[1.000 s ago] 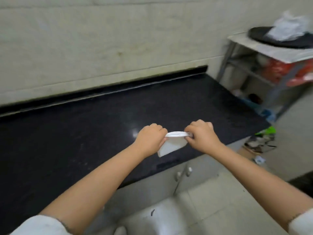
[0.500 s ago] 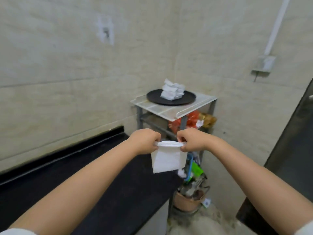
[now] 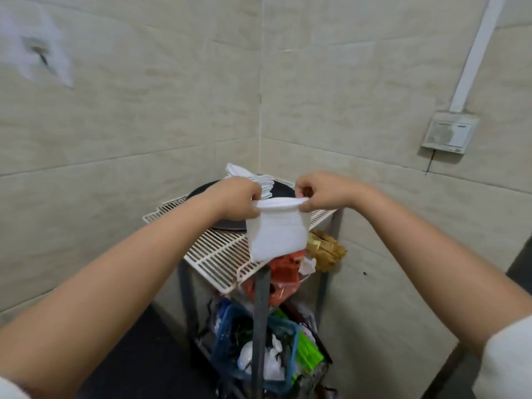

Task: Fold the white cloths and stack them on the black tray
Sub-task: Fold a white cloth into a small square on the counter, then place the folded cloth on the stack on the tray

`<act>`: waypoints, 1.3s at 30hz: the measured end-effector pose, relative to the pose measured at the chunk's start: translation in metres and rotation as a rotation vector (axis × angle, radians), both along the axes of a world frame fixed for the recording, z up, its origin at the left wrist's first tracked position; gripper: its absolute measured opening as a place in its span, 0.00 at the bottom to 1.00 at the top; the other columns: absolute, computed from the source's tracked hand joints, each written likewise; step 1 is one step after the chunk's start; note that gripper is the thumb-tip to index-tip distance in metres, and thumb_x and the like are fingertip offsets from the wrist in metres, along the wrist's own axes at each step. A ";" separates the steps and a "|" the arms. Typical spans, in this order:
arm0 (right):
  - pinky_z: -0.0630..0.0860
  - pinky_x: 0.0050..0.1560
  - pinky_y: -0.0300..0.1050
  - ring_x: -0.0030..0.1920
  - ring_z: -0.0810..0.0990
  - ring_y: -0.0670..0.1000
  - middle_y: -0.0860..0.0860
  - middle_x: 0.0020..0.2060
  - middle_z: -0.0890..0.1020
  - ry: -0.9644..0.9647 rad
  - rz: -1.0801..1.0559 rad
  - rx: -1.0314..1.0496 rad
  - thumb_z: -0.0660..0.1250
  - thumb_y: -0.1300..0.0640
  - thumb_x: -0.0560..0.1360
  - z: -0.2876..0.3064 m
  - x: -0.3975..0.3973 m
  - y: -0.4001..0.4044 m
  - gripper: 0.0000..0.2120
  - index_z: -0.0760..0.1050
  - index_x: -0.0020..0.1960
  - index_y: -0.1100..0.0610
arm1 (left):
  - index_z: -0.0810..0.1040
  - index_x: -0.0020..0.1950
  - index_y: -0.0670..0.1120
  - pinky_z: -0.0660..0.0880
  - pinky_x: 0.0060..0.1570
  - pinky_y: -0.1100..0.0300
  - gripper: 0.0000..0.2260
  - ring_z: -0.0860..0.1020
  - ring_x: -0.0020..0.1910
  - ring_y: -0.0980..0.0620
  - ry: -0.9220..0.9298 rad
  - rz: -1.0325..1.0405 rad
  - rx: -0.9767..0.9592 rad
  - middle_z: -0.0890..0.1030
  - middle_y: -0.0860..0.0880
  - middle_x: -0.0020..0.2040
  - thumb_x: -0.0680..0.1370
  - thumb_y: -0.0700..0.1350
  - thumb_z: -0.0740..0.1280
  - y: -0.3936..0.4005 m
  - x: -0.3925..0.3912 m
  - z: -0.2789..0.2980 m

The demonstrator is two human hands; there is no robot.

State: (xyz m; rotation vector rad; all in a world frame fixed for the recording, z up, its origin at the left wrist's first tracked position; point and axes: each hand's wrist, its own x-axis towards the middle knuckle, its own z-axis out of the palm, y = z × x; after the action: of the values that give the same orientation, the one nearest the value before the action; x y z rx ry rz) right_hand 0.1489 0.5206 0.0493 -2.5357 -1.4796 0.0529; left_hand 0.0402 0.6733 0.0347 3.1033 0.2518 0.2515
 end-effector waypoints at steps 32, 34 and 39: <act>0.71 0.51 0.47 0.51 0.76 0.57 0.58 0.49 0.79 0.088 0.596 0.282 0.62 0.65 0.72 -0.103 0.306 0.199 0.10 0.78 0.52 0.62 | 0.72 0.65 0.43 0.70 0.54 0.57 0.15 0.74 0.58 0.45 -0.103 0.722 -0.088 0.75 0.45 0.62 0.79 0.42 0.58 0.091 0.221 -0.058; 0.72 0.53 0.48 0.54 0.76 0.56 0.57 0.52 0.79 0.071 0.586 0.225 0.61 0.63 0.73 -0.098 0.305 0.196 0.12 0.77 0.55 0.60 | 0.70 0.67 0.45 0.71 0.53 0.56 0.16 0.75 0.57 0.45 -0.081 0.754 -0.088 0.74 0.46 0.63 0.79 0.43 0.58 0.090 0.219 -0.059; 0.70 0.55 0.45 0.58 0.75 0.56 0.56 0.58 0.77 0.076 0.530 0.190 0.60 0.60 0.75 -0.082 0.285 0.183 0.15 0.74 0.61 0.59 | 0.67 0.68 0.44 0.71 0.54 0.52 0.18 0.72 0.61 0.44 -0.084 0.879 -0.021 0.71 0.44 0.65 0.78 0.45 0.59 0.078 0.201 -0.056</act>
State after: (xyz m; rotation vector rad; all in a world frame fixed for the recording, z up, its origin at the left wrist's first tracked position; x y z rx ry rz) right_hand 0.4343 0.7038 -0.0324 -1.9178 -1.9739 0.0824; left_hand 0.2412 0.7515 -0.0209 2.7254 1.5699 0.3676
